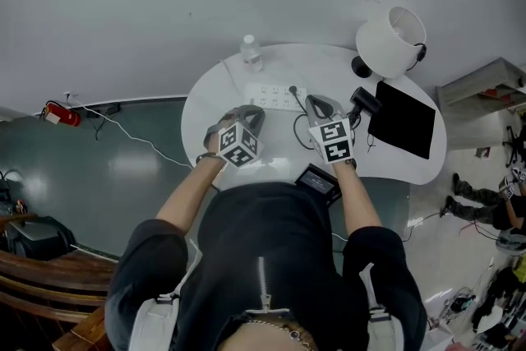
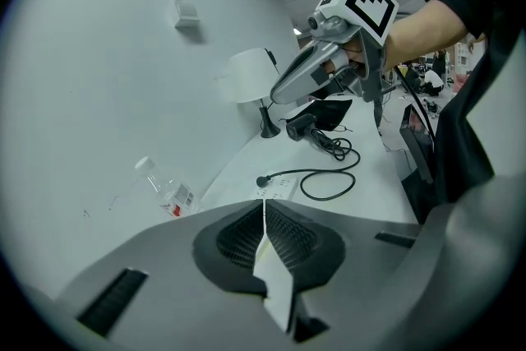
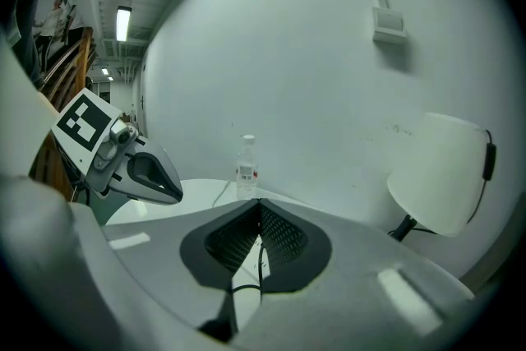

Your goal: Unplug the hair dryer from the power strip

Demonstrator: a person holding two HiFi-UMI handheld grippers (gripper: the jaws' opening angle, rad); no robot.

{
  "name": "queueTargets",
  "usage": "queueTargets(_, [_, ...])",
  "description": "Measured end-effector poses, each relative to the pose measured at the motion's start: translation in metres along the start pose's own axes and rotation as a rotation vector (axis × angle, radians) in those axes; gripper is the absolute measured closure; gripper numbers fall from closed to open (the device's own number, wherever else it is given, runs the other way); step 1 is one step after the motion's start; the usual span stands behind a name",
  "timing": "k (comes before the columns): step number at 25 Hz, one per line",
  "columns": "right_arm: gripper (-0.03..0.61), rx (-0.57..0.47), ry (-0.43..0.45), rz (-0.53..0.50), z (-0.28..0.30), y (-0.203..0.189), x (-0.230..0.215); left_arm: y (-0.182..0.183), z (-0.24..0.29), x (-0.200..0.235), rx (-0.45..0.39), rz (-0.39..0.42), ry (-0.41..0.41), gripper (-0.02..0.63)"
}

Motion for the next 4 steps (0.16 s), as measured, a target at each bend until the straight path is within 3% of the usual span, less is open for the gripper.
queueTargets(4, [0.575, 0.002, 0.013, 0.019, 0.0004, 0.0034, 0.0039, -0.0027, -0.0001, 0.0011, 0.006, 0.003, -0.003, 0.598])
Point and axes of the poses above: the fingertips, and each gripper's own axes: z forward along the fingers, x to its left, y out of its top, the point moved 1 cm from there along -z, backward along the fingers, and after that the axes turned 11 degrees about -z, right-handed, at the moved point
